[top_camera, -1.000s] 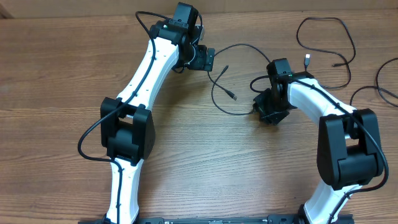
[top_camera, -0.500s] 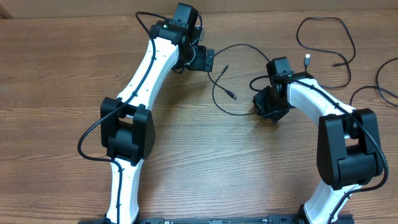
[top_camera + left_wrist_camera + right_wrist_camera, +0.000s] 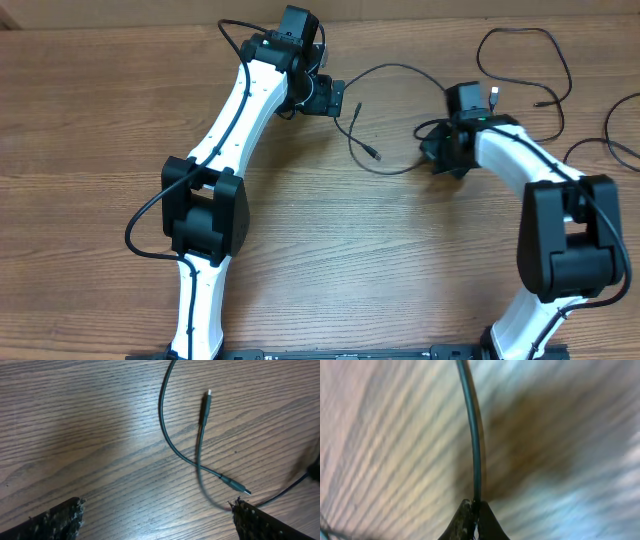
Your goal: Untangle cables
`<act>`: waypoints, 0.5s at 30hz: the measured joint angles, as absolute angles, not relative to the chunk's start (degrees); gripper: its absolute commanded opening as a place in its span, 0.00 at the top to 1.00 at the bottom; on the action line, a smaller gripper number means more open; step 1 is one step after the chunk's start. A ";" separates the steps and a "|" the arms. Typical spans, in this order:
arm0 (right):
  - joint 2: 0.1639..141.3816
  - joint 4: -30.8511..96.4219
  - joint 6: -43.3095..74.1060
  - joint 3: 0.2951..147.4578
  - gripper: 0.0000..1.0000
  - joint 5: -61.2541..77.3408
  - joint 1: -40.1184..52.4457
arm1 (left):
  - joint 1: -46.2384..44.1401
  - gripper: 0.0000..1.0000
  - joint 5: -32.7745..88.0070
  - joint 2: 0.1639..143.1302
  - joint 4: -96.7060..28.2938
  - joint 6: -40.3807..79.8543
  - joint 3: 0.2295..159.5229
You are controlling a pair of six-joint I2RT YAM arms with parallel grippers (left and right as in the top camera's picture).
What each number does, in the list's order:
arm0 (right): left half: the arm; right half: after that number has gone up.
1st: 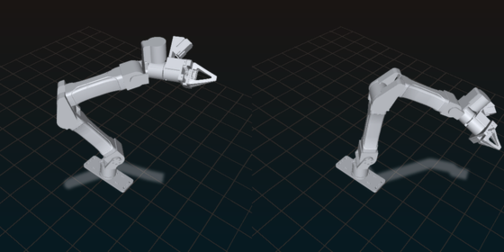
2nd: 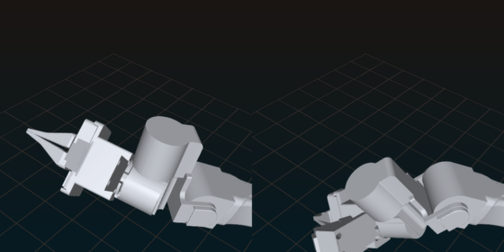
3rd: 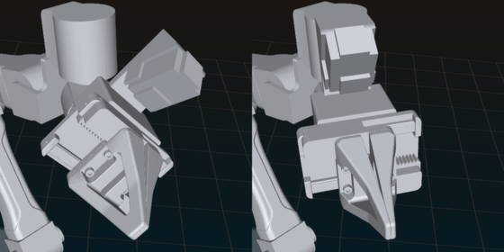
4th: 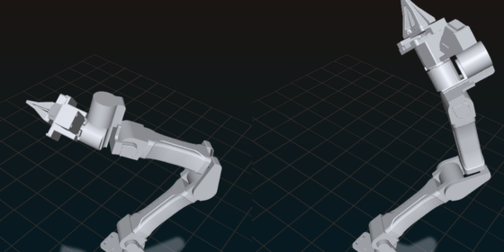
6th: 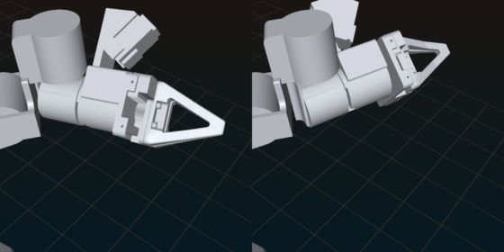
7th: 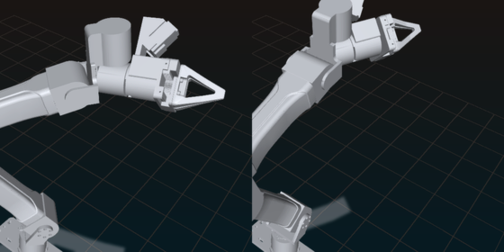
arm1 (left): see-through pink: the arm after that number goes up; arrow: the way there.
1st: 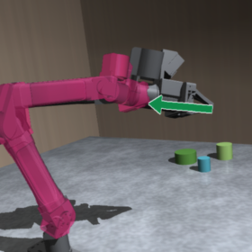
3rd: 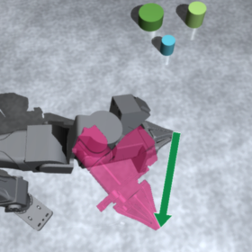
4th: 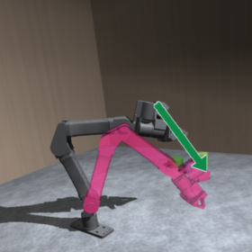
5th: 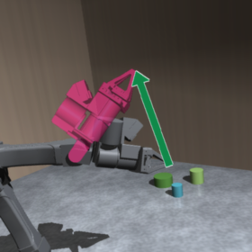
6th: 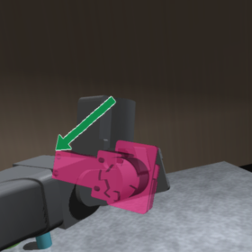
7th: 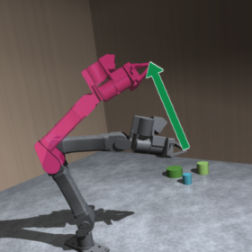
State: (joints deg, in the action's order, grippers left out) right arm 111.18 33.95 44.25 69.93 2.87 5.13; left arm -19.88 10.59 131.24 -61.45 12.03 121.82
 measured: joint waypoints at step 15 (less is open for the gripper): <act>113.08 26.35 29.65 69.93 0.96 4.14 -13.23 | -19.88 0.03 10.66 131.24 -61.56 13.80 121.82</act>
